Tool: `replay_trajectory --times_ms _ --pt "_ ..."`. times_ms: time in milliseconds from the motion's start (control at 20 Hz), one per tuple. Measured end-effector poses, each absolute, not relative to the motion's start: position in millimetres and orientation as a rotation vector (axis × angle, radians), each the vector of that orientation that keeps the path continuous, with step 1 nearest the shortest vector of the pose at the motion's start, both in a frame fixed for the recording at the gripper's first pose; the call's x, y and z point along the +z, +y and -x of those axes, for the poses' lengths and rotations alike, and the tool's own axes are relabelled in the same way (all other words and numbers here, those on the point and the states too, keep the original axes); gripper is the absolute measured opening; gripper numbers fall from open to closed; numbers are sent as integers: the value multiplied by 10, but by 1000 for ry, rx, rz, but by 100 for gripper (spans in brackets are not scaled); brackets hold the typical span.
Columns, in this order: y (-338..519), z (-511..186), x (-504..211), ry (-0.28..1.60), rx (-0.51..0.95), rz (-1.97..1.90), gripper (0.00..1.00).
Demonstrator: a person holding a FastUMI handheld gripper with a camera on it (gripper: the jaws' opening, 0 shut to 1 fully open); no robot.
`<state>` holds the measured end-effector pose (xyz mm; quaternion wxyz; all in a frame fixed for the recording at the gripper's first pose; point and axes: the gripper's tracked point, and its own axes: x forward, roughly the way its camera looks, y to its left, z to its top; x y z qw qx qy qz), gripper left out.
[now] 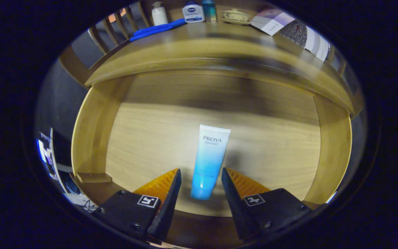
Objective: Pull open the drawer, take out the items inside it, and place them on the countertop above the cabinet.
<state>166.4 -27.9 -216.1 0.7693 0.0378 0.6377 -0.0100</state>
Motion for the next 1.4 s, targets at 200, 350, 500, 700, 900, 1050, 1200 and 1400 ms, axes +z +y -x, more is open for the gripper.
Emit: replay_trajectory --times_ms 200,350,500,700,900,1050,1200,1400 --pt "-313 -1655 -2246 1428 -26 -16 73" --pt "-366 -1690 -2319 1435 -53 -1 70" --pt "-408 -1712 -2314 1421 -64 -1 55" --pt "-406 -1720 -2288 1395 -70 -13 46" --pt "-420 -1695 -2092 1353 -51 11 44" --pt "-425 -1664 -1811 1311 -39 6 44" --pt "-464 -1673 -1563 1264 -32 4 44" --pt "-527 -1780 -1233 1199 -42 -2 44"
